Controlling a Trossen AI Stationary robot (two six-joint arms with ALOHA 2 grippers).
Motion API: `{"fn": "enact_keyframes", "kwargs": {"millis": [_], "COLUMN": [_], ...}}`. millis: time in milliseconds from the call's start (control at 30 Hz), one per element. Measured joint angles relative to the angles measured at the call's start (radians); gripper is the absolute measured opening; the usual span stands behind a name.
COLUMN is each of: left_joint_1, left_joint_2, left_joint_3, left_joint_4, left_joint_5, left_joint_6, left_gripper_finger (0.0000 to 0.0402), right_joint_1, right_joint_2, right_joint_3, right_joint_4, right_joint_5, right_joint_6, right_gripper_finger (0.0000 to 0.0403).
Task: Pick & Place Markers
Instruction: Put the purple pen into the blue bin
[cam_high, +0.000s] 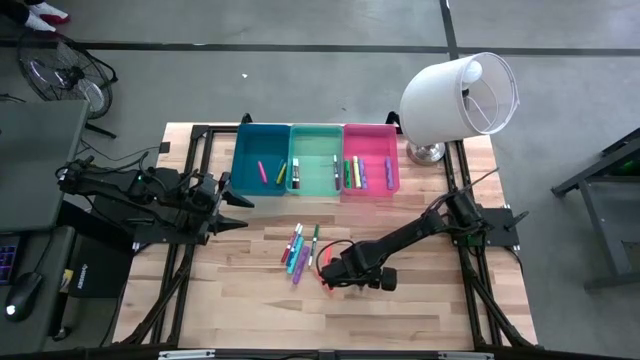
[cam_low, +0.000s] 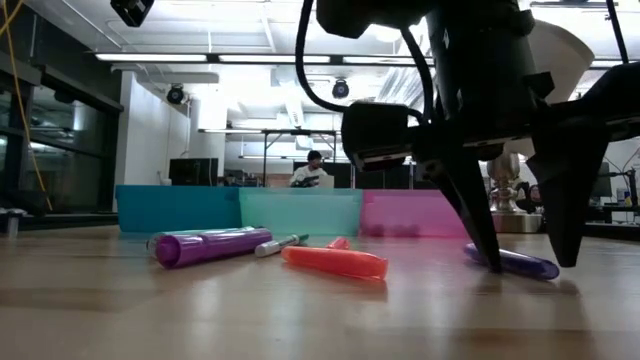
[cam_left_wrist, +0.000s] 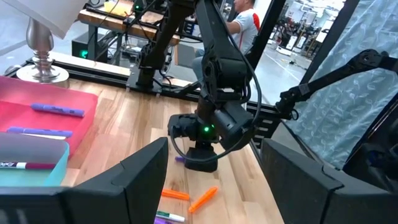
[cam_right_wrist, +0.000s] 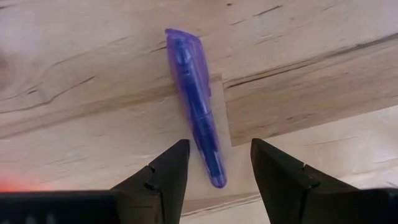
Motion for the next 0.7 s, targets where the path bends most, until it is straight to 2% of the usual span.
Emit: {"fn": "enact_keyframes", "kwargs": {"millis": [500,700], "left_joint_1": [0.0,0.0], "left_joint_2": [0.0,0.0], "left_joint_3": [0.0,0.0], "left_joint_4": [0.001,0.001], "left_joint_5": [-0.001,-0.001], "left_joint_6": [0.0,0.0], "left_gripper_finger": [0.0252,0.0252], "right_joint_1": [0.001,0.002], "right_joint_2": [0.024,0.025], "right_joint_3": [0.001,0.001], "right_joint_4": [0.026,-0.009], "right_joint_5": [-0.005,0.039], "right_joint_6": [0.009,-0.096], "right_gripper_finger": [0.0165,0.016]}}
